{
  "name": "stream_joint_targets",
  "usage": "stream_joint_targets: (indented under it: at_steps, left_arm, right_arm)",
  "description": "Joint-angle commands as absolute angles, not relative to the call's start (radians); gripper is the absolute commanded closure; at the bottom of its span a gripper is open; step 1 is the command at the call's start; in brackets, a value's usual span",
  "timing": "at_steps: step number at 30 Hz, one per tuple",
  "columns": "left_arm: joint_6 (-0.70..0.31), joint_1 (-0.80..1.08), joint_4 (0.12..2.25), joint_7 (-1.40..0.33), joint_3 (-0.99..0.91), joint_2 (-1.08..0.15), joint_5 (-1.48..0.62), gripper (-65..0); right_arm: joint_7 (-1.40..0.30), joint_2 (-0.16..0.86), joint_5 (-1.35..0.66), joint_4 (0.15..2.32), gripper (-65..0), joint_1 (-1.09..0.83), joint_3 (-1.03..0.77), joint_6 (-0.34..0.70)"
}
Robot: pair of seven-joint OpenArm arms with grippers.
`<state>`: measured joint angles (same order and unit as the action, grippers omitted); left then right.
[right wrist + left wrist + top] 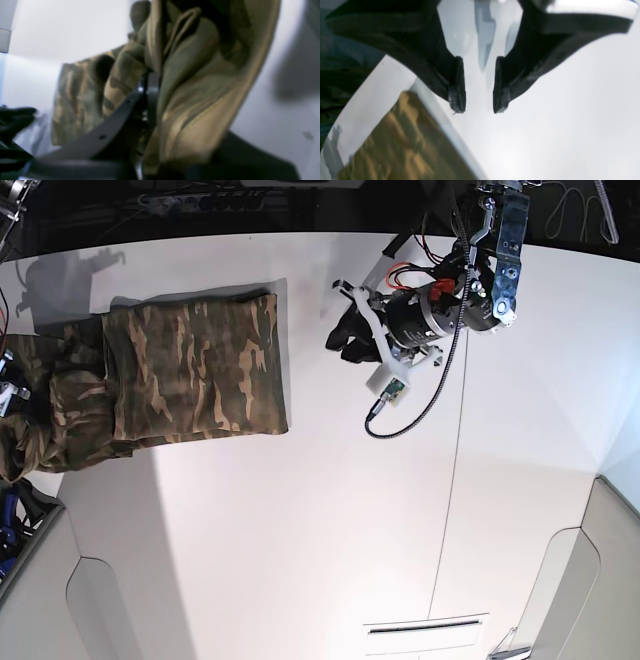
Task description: Fold the T-shirt properly
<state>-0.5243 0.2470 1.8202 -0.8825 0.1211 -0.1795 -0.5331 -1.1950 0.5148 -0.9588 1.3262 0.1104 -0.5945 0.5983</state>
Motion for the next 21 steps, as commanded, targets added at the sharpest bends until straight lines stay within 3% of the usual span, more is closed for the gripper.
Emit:
stream_joint_targets:
  at_steps: [1,10,21]
  left_arm:
    - [-0.527,0.236,1.817,-0.86,0.119,-0.18,-0.55,-19.4]
    - [-0.528,0.235,1.725,-0.86,0.119,-0.151,-0.577,-19.4]
    - [-0.528,0.233,1.689,-0.853,0.119,-0.097,-0.577,-19.4]
  right_arm:
    - [-1.179,0.513,-0.976,1.375,0.0,0.126,-0.6,0.598]
    - [-1.175,0.322,-0.88,1.675,0.0,0.085,-0.567,0.578]
    - [-1.155,0.138,-0.712,1.757,0.0,0.085,-0.287,0.572]
